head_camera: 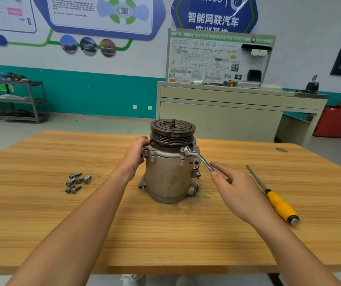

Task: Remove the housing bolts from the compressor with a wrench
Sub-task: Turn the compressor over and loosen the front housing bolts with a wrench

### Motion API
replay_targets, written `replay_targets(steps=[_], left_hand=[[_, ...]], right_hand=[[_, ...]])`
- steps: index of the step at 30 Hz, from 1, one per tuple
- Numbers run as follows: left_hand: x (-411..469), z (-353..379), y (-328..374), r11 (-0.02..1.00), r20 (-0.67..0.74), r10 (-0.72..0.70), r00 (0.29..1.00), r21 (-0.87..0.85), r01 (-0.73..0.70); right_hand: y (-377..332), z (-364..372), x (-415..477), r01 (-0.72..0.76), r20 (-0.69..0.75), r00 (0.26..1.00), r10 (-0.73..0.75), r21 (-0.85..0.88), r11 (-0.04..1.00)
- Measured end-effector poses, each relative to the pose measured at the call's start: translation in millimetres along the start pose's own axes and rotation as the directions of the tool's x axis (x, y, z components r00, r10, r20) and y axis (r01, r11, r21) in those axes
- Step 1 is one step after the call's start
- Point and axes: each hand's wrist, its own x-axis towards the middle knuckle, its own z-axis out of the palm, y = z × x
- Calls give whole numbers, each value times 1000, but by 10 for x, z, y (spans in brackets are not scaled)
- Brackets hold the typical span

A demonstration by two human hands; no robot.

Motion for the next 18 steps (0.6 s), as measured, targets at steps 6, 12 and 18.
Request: replay_targets(steps=[6,12,18], left_hand=[[-47,-52,-49,998,-125,27,992,-54,-34],[-312,-219,-185,956,-312,239,919,242,-166],[-564,-90,-320,940,-306,328,894,194,-279]], right_hand=[[-73,-216,-48,38,9,999,-37,-116,993],[-220,-323,57,99,40,995,-90,-329,939],[-412,-279,275,126,85,992,-97,-490,863]])
